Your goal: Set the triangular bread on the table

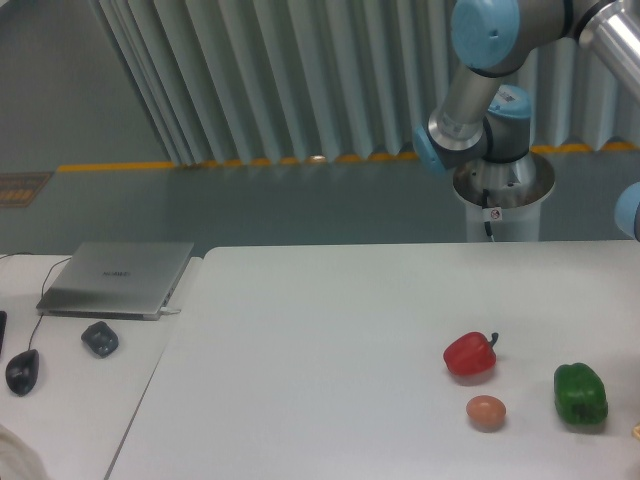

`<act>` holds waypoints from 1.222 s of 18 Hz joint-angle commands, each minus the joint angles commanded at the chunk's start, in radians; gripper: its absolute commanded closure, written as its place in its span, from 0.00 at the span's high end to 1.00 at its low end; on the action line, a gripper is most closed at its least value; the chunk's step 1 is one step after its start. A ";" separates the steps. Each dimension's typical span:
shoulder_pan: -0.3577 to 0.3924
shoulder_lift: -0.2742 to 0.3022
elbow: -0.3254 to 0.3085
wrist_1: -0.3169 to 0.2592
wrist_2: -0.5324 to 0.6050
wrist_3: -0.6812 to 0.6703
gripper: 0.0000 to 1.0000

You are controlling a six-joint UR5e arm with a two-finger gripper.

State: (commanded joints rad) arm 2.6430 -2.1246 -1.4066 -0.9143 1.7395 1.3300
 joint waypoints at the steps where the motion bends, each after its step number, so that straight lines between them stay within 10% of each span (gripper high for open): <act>1: 0.000 0.000 0.000 0.000 -0.002 0.000 1.00; 22: 0.002 -0.026 0.006 0.005 0.003 -0.022 1.00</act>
State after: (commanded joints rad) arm 2.6446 -2.1506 -1.4005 -0.9097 1.7426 1.3085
